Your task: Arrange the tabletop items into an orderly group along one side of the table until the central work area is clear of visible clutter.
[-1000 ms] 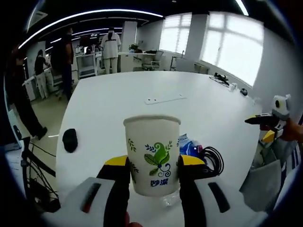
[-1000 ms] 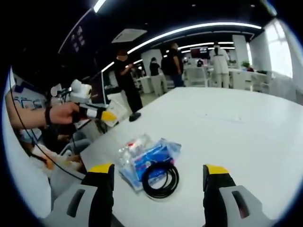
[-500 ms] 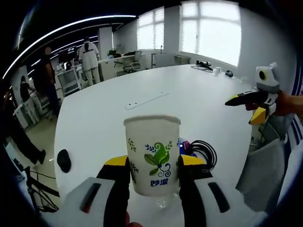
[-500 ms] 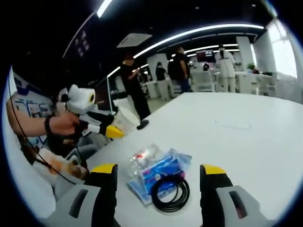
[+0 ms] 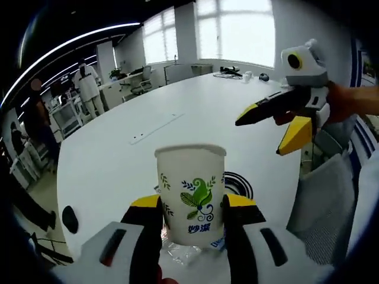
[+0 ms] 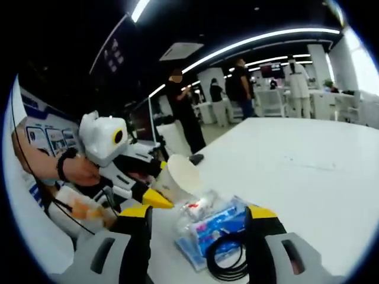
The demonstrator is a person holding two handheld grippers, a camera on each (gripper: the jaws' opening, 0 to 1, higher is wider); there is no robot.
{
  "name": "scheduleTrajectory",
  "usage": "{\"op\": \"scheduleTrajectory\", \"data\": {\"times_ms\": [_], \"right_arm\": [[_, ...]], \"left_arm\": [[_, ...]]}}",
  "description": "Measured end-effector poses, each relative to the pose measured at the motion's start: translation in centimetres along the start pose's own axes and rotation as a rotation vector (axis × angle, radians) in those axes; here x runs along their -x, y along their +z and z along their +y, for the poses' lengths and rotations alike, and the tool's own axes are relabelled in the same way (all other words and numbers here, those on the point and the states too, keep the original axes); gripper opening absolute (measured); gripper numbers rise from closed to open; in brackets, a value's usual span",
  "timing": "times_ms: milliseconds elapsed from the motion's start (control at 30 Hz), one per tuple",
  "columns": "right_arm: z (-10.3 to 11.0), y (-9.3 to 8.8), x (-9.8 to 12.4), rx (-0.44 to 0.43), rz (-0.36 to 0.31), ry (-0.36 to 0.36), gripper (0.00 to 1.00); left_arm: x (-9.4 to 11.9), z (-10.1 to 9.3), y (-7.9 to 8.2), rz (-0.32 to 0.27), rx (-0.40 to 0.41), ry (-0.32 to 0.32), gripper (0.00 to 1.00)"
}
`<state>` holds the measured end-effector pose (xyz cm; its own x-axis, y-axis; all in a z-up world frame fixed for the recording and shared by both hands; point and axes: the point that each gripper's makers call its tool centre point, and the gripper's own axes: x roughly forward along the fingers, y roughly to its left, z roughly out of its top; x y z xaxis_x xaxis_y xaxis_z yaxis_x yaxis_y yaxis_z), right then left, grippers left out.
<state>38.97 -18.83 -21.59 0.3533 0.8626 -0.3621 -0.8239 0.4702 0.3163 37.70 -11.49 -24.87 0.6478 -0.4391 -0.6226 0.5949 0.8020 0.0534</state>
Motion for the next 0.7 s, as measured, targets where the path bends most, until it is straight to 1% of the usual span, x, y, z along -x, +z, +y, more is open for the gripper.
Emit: {"op": "scheduleTrajectory", "data": {"times_ms": [133,300,333,400,600,700], "right_arm": [[0.9,0.1,-0.5,-0.001,0.001,0.028,0.61],[1.9,0.0,-1.0,0.000,0.009,0.059,0.58],[1.8,0.0,-1.0,-0.001,0.011,0.063,0.57],[2.1,-0.2,-1.1,-0.003,0.015,0.075,0.56],[2.6,-0.6,-1.2,-0.013,0.023,0.097,0.50],[2.9,-1.0,-1.3,-0.028,0.032,0.110,0.46]], "left_arm": [[-0.4,-0.8,-0.1,0.009,-0.040,-0.020,0.38],[-0.8,-2.5,-0.1,0.017,-0.081,-0.048,0.38],[-0.8,-3.2,-0.1,0.019,-0.094,-0.054,0.39],[-0.8,-3.9,0.0,0.022,-0.111,-0.063,0.38],[-0.8,-5.1,0.2,0.023,-0.147,-0.087,0.38],[-0.8,-5.3,0.3,0.023,-0.170,-0.095,0.38]]}}
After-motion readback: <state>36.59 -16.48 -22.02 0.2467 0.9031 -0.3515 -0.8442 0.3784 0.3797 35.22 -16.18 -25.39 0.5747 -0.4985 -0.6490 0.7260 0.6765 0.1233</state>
